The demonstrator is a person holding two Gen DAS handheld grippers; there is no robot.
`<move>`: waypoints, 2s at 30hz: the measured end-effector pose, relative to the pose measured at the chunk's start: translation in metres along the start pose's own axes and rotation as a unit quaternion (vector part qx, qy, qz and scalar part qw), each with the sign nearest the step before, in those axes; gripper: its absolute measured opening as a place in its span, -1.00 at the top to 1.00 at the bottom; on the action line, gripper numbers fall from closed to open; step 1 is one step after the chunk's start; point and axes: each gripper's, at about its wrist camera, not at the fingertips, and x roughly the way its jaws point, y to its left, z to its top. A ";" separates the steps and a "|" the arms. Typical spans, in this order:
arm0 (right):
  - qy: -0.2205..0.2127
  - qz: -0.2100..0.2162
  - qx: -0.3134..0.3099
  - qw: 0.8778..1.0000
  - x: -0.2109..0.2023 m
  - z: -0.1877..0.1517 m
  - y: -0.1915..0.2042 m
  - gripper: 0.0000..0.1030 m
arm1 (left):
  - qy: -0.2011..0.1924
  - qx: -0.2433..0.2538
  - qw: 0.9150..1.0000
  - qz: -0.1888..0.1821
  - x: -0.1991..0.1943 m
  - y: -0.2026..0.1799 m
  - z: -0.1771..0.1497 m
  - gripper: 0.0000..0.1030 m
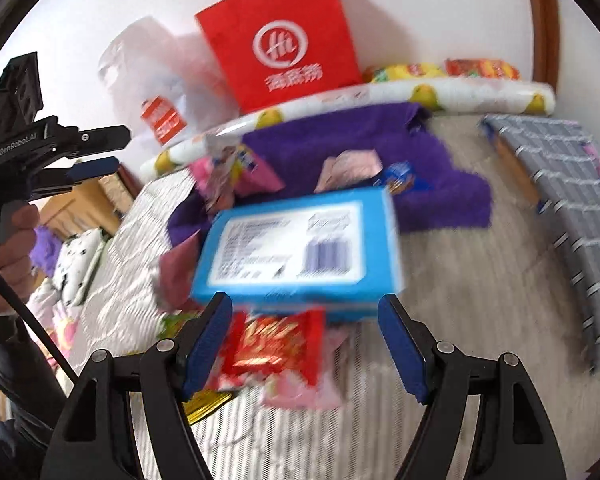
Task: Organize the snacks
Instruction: 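Move both tools back to the snack pile beside the blue tissue box, then grasp the red snack packet with the right tool while the left tool grasps the pink silver-banded packet, then lift and carry both packets toward the purple towel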
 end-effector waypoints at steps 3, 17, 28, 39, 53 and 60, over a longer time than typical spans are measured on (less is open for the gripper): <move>0.011 0.003 -0.011 1.000 0.008 -0.010 0.013 -0.46 | 0.006 -0.006 1.000 0.007 -0.003 0.004 -0.016 -0.36; 0.030 -0.027 -0.009 0.999 0.046 -0.025 0.025 -0.43 | 0.018 -0.047 0.997 0.053 -0.009 0.041 -0.082 -0.36; -0.016 -0.004 -0.022 1.000 0.026 -0.032 0.018 0.24 | 0.036 -0.071 0.996 0.036 0.026 0.042 -0.104 -0.36; -0.046 0.042 -0.019 0.998 -0.004 -0.038 0.000 0.53 | 0.051 -0.086 0.994 0.036 0.070 0.030 -0.094 -0.33; -0.019 -0.021 0.045 0.999 -0.009 -0.052 -0.087 0.41 | 0.060 -0.106 0.992 0.031 0.092 0.027 -0.089 0.30; -0.002 -0.008 0.037 0.999 0.004 -0.057 -0.085 0.05 | 0.055 -0.103 0.993 0.030 0.078 0.028 -0.091 0.31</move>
